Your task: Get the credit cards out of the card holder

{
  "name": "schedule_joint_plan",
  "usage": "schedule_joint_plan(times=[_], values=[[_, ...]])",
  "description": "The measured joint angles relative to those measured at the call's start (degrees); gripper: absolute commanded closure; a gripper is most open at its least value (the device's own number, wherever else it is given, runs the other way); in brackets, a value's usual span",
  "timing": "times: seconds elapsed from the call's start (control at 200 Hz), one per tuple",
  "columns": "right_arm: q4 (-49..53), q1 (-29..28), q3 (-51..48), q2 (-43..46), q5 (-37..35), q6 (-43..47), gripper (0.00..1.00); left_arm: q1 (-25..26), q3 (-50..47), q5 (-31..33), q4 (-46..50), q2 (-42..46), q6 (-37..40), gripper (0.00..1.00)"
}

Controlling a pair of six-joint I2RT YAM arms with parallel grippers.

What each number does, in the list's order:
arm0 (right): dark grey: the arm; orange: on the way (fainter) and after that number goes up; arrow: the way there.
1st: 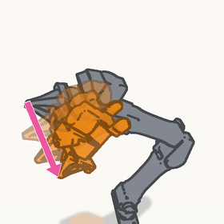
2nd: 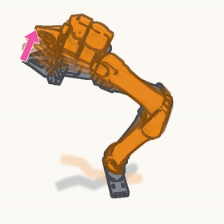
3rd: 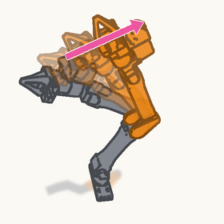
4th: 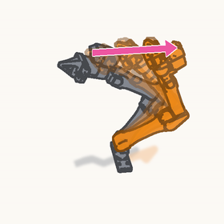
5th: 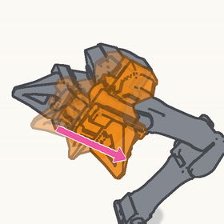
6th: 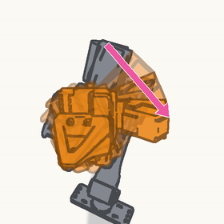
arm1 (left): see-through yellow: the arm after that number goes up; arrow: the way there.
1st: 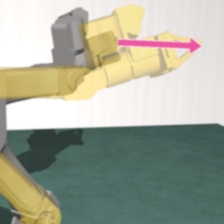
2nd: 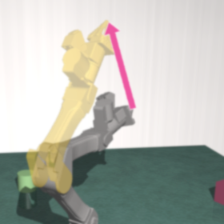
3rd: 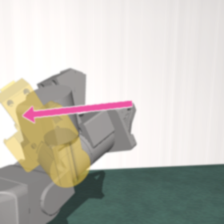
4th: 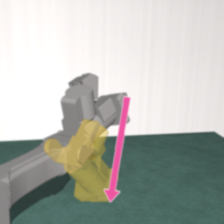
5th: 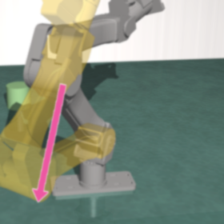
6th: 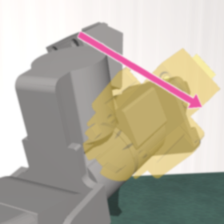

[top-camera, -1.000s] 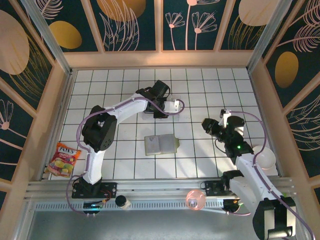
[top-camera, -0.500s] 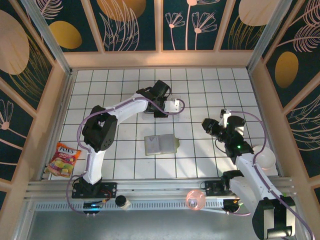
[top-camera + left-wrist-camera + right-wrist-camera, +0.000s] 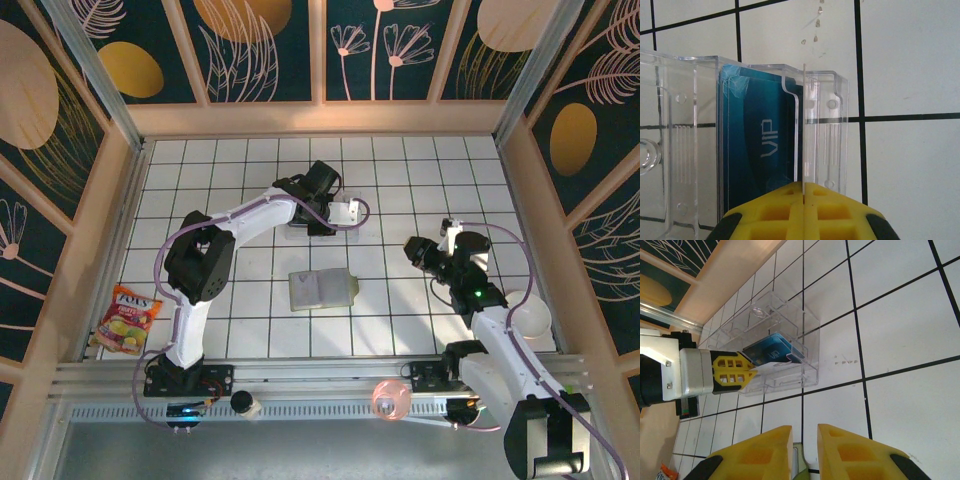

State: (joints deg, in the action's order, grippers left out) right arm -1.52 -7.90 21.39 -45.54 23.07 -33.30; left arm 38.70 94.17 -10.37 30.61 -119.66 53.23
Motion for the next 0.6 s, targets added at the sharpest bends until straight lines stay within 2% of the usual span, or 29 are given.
schedule_joint_plan(times=[0.53, 0.6], values=[[-0.90, 0.00, 0.00, 0.00, 0.61, -0.02, 0.79, 0.13, -0.31, 0.42, 0.02, 0.00, -1.25, 1.00], [-1.01, 0.00, 0.00, 0.00, 0.61, 0.00, 0.79, 0.31, -0.31, 0.57, 0.00, 0.00, -1.53, 0.87]])
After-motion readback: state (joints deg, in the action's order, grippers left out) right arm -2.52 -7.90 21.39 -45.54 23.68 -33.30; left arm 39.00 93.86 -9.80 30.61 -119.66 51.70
